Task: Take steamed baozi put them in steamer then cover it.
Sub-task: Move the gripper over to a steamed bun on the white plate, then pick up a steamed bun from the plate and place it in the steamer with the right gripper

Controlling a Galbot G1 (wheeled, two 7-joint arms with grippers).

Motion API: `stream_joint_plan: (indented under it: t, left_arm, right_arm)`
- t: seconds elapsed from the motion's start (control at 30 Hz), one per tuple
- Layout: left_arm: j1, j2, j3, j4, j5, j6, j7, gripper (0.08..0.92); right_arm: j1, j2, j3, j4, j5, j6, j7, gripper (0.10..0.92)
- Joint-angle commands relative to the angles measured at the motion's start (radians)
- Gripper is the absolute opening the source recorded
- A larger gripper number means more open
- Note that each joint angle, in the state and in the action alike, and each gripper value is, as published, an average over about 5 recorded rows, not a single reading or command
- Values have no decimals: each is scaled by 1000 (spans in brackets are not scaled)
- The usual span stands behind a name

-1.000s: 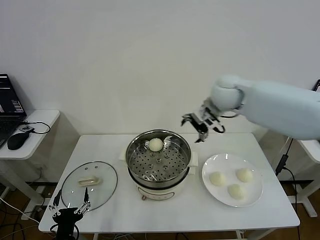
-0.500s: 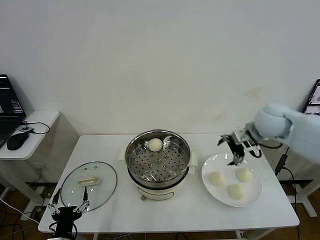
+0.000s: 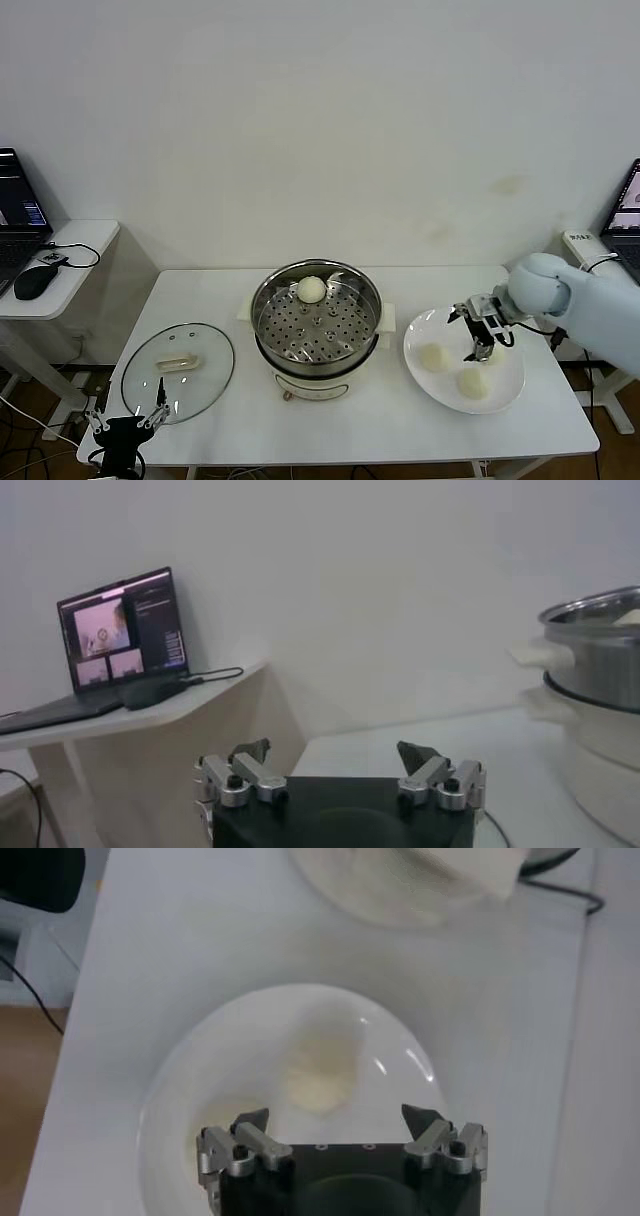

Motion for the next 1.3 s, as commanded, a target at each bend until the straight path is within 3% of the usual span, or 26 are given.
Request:
stream_joint_plan:
  t: [0.03, 0.67, 0.8, 1.13, 1.3]
  left_arm:
    - [1, 2, -5, 2, 0, 3, 1, 823]
    - [-6, -2, -7, 15, 0, -5, 0, 823]
    - [-9, -4, -3, 20, 1, -6, -1, 823]
    - [-11, -7, 1, 23, 2, -12, -2, 823]
    - [-13, -2, 3, 20, 3, -11, -1, 823]
  right_arm:
    - [-143, 101, 93, -118, -57, 6, 3, 823]
    - [-169, 181, 111, -175, -128, 2, 21, 817]
    - [-168, 179, 114, -174, -126, -4, 17, 757]
    - [-53, 117, 93, -115, -63, -4, -28, 517]
    - [92, 45, 47, -38, 25, -12, -46, 506]
